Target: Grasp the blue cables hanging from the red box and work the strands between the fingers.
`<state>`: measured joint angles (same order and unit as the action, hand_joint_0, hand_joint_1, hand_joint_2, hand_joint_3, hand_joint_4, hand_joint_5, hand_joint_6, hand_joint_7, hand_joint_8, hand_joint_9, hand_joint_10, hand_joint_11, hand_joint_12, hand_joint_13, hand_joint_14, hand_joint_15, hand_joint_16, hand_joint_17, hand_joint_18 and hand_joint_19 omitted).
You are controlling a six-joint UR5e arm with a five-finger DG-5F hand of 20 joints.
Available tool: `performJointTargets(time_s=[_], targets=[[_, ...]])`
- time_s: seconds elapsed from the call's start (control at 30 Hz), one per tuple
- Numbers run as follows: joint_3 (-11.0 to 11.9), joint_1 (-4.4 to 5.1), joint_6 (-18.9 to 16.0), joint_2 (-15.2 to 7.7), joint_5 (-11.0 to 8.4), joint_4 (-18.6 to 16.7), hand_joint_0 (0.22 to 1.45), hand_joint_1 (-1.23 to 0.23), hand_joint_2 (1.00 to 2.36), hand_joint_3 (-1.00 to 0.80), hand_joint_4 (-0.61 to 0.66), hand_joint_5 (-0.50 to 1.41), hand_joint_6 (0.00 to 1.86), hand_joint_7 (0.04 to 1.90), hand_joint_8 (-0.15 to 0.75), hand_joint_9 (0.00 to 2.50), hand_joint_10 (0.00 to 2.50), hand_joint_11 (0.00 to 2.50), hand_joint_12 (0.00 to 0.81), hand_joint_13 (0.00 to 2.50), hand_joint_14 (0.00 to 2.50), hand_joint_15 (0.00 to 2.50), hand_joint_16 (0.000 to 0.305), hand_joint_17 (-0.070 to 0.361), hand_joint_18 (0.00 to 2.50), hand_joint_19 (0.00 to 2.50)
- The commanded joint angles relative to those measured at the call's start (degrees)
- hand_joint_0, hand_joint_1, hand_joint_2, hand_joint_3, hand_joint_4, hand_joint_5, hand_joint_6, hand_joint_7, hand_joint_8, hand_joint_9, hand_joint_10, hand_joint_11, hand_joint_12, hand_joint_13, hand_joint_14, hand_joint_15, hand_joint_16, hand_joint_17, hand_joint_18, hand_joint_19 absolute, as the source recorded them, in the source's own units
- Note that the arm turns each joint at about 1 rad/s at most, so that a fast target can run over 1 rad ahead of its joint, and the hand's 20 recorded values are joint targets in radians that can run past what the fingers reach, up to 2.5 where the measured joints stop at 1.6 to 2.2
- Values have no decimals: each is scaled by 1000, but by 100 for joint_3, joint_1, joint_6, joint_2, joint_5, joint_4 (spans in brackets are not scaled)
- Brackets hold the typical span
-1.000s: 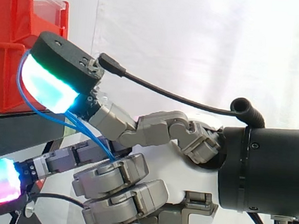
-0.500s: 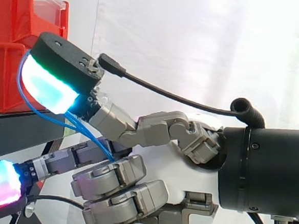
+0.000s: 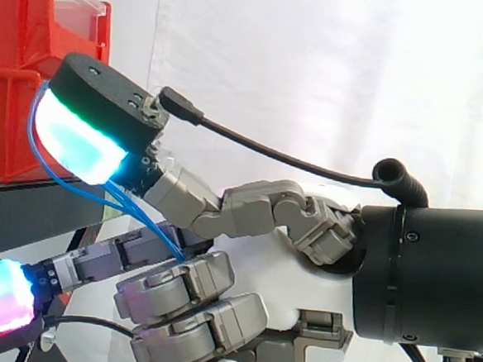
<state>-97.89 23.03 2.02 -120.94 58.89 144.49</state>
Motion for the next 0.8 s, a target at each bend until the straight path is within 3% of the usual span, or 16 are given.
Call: performJointTargets(time_s=[0.0,0.77], targets=[[-2,0,0,0,0,0,698,-466,1000,-1000,323,38,10,891,348,920,2500,2014,431,1027,2500,1299,64,143,1392,1644],[-2,0,0,0,0,0,699,-466,1000,-1000,322,35,10,887,350,908,2500,1993,431,1023,2500,1295,63,142,1391,1652]])
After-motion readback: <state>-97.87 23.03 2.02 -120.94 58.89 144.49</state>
